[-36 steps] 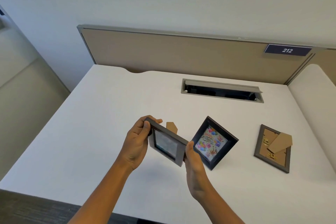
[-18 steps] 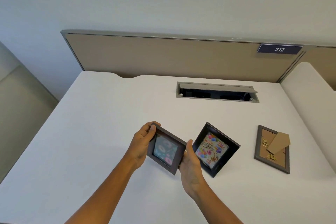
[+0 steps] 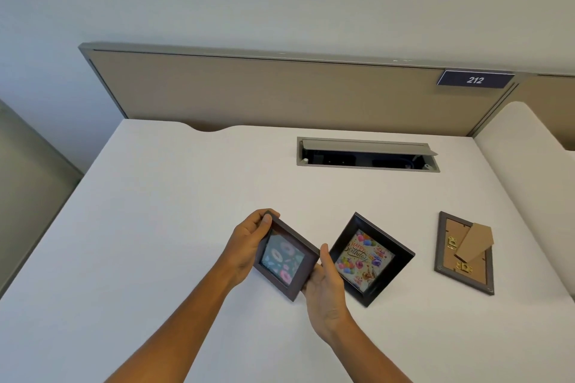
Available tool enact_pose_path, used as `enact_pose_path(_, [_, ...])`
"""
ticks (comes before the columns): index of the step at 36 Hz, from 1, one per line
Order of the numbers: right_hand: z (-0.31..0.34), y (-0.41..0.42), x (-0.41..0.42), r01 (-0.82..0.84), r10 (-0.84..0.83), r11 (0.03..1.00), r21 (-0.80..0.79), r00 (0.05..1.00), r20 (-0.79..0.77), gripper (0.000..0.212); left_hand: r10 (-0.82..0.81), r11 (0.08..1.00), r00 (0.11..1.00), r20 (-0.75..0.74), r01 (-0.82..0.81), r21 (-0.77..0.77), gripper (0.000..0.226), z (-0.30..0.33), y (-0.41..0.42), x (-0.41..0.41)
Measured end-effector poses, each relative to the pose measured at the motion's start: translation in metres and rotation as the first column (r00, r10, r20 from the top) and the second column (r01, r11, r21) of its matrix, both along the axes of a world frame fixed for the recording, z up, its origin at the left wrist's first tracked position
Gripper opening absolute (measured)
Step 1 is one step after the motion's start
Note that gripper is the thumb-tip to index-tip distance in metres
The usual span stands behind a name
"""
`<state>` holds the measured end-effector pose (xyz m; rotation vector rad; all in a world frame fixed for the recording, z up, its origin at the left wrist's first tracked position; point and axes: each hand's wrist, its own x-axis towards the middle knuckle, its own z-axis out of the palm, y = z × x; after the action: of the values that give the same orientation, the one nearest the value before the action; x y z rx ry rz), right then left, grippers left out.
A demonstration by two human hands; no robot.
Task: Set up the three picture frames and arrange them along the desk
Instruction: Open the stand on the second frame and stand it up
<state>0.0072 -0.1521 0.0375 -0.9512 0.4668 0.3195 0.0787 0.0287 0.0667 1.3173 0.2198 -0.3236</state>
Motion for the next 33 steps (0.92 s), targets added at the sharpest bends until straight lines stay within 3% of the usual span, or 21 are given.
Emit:
enact_pose_path(8, [-0.01, -0.003, 0.005, -0.014, 0.014, 1.0, 0.014, 0.999, -0.029, 0.073, -0.012, 1.0, 1.0, -0.026, 0.012, 0.004, 0.026, -0.007, -0.005, 0.008])
enact_pose_path(33, [-0.013, -0.008, 0.021, -0.112, 0.104, 0.99, -0.089, 0.99, -0.09, 0.075, 0.035, 0.999, 0.998, -0.053, -0.036, -0.017, 0.028, -0.01, -0.007, 0.02])
